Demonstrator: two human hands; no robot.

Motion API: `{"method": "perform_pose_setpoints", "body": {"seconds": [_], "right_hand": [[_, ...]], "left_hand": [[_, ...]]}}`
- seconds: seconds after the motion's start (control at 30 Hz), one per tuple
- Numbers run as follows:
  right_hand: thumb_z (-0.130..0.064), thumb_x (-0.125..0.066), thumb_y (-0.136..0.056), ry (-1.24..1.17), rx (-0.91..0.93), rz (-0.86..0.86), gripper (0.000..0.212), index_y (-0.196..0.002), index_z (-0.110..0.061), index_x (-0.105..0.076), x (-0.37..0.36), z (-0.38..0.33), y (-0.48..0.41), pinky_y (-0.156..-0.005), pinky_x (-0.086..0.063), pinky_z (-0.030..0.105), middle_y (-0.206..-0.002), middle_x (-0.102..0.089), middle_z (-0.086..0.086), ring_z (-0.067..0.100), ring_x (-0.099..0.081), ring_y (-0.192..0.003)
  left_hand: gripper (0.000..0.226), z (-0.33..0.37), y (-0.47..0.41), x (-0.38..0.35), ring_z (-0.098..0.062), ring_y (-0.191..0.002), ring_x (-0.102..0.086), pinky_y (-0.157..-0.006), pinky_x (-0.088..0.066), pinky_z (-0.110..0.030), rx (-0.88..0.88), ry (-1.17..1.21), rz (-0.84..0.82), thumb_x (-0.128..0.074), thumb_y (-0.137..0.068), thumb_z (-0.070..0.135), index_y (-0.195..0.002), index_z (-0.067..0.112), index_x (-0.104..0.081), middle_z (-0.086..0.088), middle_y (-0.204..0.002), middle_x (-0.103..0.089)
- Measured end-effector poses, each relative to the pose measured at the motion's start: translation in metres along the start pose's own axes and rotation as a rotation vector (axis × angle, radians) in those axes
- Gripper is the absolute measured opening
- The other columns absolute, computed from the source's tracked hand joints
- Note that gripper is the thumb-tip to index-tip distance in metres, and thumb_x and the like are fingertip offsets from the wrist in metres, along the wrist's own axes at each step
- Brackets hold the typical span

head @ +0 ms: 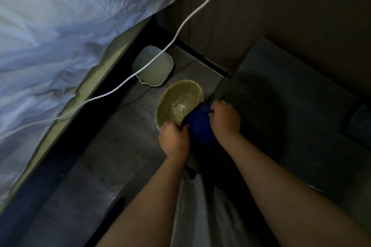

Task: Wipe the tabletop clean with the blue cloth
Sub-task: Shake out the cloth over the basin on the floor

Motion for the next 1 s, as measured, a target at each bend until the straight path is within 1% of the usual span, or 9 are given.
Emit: {"method": "perform_pose_setpoints", "body": {"seconds": [0.13, 0.3, 0.37, 0.47, 0.6, 0.7, 0.77, 0.87, 1.0], "right_hand": [[-0.019, -0.053, -0.097, 0.072, 0.017, 0.019, 0.016, -0.111, -0.014, -0.059, 0.003, -0.026, -0.021, -0.083, -0.051, 0.032, -0.113, -0.060, 0.007, 0.020, -0.060, -0.101], [-0.018, -0.054, -0.097, 0.097, 0.051, -0.045, 0.018, -0.113, -0.012, -0.059, 0.004, -0.029, -0.018, -0.086, -0.051, 0.032, -0.116, -0.060, 0.008, 0.021, -0.060, -0.105], [-0.018, -0.055, -0.095, 0.040, 0.048, -0.056, 0.018, -0.111, -0.012, -0.060, 0.010, -0.029, -0.016, -0.087, -0.054, 0.033, -0.115, -0.061, 0.008, 0.021, -0.061, -0.104], [-0.021, -0.058, -0.094, -0.088, 0.005, -0.106, 0.020, -0.111, -0.010, -0.061, 0.023, -0.029, -0.015, -0.086, -0.055, 0.037, -0.111, -0.064, 0.009, 0.022, -0.063, -0.103], [-0.021, -0.059, -0.094, -0.162, 0.009, -0.213, 0.022, -0.112, -0.009, -0.063, 0.040, -0.038, -0.012, -0.086, -0.053, 0.034, -0.112, -0.064, 0.009, 0.023, -0.062, -0.104], [-0.020, -0.062, -0.092, -0.294, -0.005, -0.259, 0.022, -0.112, -0.009, -0.065, 0.051, -0.045, -0.017, -0.088, -0.050, 0.032, -0.111, -0.066, 0.009, 0.023, -0.062, -0.105], [-0.020, -0.067, -0.088, -0.391, -0.079, -0.318, 0.028, -0.114, -0.009, -0.064, 0.052, -0.046, -0.020, -0.092, -0.052, 0.037, -0.112, -0.066, 0.011, 0.026, -0.063, -0.105], [-0.020, -0.070, -0.084, -0.388, -0.141, -0.338, 0.039, -0.120, -0.007, -0.061, 0.048, -0.046, -0.021, -0.090, -0.054, 0.042, -0.113, -0.066, 0.014, 0.028, -0.065, -0.103], [-0.020, -0.070, -0.085, -0.423, -0.144, -0.330, 0.037, -0.118, -0.007, -0.061, 0.051, -0.041, -0.019, -0.086, -0.054, 0.037, -0.114, -0.066, 0.013, 0.027, -0.064, -0.104]], "left_hand": [[0.027, 0.013, -0.033, 0.023, -0.026, -0.100, -0.057, -0.089, -0.048, -0.042, -0.072, -0.179, 0.038, -0.064, -0.087, 0.035, -0.096, 0.010, -0.066, -0.008, -0.105, -0.061], [0.029, -0.001, -0.036, 0.020, -0.025, -0.079, -0.065, -0.079, -0.055, -0.039, 0.058, -0.157, -0.169, -0.067, -0.083, 0.043, -0.080, 0.014, -0.066, -0.007, -0.083, -0.068], [0.027, -0.005, -0.036, 0.021, -0.022, -0.071, -0.062, -0.071, -0.055, -0.034, 0.101, 0.008, -0.226, -0.069, -0.083, 0.036, -0.074, 0.012, -0.061, -0.005, -0.075, -0.064], [0.029, -0.002, -0.032, 0.035, -0.015, -0.053, -0.046, -0.057, -0.043, -0.028, 0.087, 0.269, -0.325, -0.070, -0.083, 0.024, -0.063, 0.012, -0.053, -0.005, -0.060, -0.052], [0.013, 0.011, -0.031, 0.057, -0.013, -0.066, -0.053, -0.059, -0.042, -0.023, 0.172, 0.459, -0.399, -0.071, -0.081, 0.018, -0.077, 0.006, -0.067, -0.006, -0.072, -0.060], [0.022, 0.016, -0.040, 0.064, -0.014, -0.069, -0.051, -0.060, -0.039, -0.025, 0.267, 0.477, -0.374, -0.071, -0.080, 0.022, -0.090, 0.003, -0.066, -0.003, -0.074, -0.057], [0.027, 0.015, -0.045, 0.068, -0.015, -0.066, -0.050, -0.057, -0.038, -0.025, 0.309, 0.435, -0.315, -0.072, -0.077, 0.026, -0.090, 0.004, -0.063, -0.006, -0.078, -0.056], [0.027, 0.018, -0.048, 0.068, -0.016, -0.064, -0.051, -0.052, -0.039, -0.026, 0.310, 0.366, -0.258, -0.073, -0.075, 0.028, -0.082, 0.004, -0.061, -0.007, -0.074, -0.056], [0.031, 0.021, -0.045, 0.066, -0.015, -0.069, -0.051, -0.054, -0.038, -0.026, 0.303, 0.415, -0.272, -0.073, -0.076, 0.028, -0.093, 0.003, -0.064, -0.006, -0.081, -0.057]]}}
Point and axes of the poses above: each hand's wrist, its own y-axis away from the middle knuckle, its own x-axis out of the back of the hand, z = x × y, the point moved 4 cm from there along -y, towards the middle knuckle
